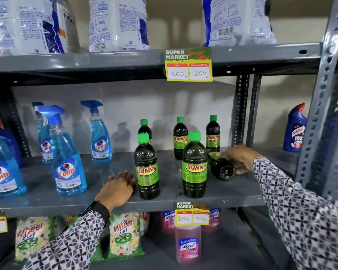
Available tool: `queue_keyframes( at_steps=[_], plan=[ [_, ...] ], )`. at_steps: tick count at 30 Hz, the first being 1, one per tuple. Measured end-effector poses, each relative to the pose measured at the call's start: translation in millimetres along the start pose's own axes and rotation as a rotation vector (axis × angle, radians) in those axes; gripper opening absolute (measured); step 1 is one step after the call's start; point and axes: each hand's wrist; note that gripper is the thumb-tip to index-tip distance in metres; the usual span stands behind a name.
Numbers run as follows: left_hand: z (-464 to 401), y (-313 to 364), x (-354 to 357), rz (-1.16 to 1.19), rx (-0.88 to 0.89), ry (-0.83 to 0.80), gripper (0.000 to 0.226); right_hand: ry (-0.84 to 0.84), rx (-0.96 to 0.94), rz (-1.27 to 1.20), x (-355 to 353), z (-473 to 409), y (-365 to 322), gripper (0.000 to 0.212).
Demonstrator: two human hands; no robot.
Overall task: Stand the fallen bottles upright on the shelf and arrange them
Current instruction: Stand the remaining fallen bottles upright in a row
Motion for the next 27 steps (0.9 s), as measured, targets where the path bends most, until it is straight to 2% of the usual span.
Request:
queue_keyframes(
  at_steps=[3,5,8,12,13,16,17,21,22,27],
  plan=[
    [1.3,0.4,-1.0,-0.004,0.003,0.002,0.050,-0.105,0.034,0.059,6.7,2.0,-2.1,0.060],
    [0.9,-1.0,-0.3,0.009,0.009,0.007,0.050,-0.114,0.020,-0.013,14.6,7.7,-2.9,0.052],
    [0.8,-2.4,0.0,0.059,0.008,0.020,0.047,-0.065,-0.037,-0.100,21.6,10.8,-1.7,0.043],
    [2.1,-1.9,-0.3,0.051,0.002,0.011,0.047,0.078,-0.129,-0.241,16.2,12.0,1.2,0.062],
    [2.2,-1.9,-0.8,0.050,0.001,0.010,0.048,0.126,-0.174,-0.274,13.9,12.3,1.1,0.060],
    [1.7,-2.5,-1.0,0.046,0.005,0.013,0.049,0.277,-0.396,-0.273,10.8,23.8,5.1,0.031],
    [1.1,-2.6,-0.9,0.038,0.006,0.014,0.049,0.329,-0.448,-0.254,11.7,26.6,8.8,0.035],
    [-0.6,-3.1,-0.2,0.001,0.004,0.002,0.050,0.440,-0.521,-0.204,18.4,22.2,34.9,0.092],
    [-0.4,-2.6,0.2,0.003,0.002,0.000,0.051,0.439,-0.539,-0.207,19.8,17.4,41.9,0.099],
    [3.8,3.3,-3.6,-0.026,0.001,-0.011,0.050,0.418,-0.531,-0.137,26.2,16.9,53.1,0.093]
  ],
)
Point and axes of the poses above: each hand's wrist, its own z-axis away from the middle knuckle, its own x-axis out of the palm, y = z × x, and after that the axes turned 5 degrees about -y, right-handed
